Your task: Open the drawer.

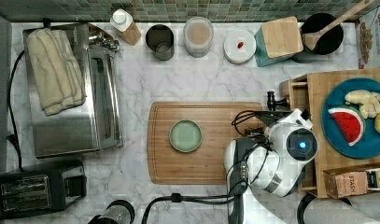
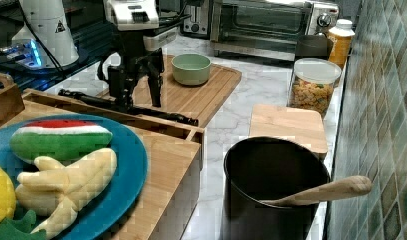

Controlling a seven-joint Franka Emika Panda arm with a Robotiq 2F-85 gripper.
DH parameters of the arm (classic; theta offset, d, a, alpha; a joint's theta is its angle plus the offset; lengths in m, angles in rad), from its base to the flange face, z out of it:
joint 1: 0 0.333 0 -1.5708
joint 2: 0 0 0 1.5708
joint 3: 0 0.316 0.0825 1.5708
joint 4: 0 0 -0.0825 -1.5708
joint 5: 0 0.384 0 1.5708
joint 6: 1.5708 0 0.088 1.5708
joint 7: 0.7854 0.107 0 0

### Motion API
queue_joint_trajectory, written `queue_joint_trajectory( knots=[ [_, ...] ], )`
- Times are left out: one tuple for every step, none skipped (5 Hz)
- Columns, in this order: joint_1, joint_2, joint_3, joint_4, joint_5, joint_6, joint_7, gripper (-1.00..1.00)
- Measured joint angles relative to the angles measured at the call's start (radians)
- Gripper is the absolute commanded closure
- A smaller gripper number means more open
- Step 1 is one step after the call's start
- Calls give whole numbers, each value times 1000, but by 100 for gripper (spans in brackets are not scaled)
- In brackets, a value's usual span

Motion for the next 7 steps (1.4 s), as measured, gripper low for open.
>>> queue_joint_trajectory(
  knots=[
    [1, -29, 42, -18, 3, -37, -4, -100],
    [4, -55, 95, -47, 73, -60, -4, -100],
    [17, -67, 146, -51, 90, -113, -4, -100],
    [25, -76, 189, -47, 90, -174, -4, -100],
    [34, -92, 211, -49, 115, -212, 0, -100],
    [34, -99, 208, -45, 115, -231, 0, -100],
    [33, -99, 207, -41, 115, -244, 0, -100]
  ],
)
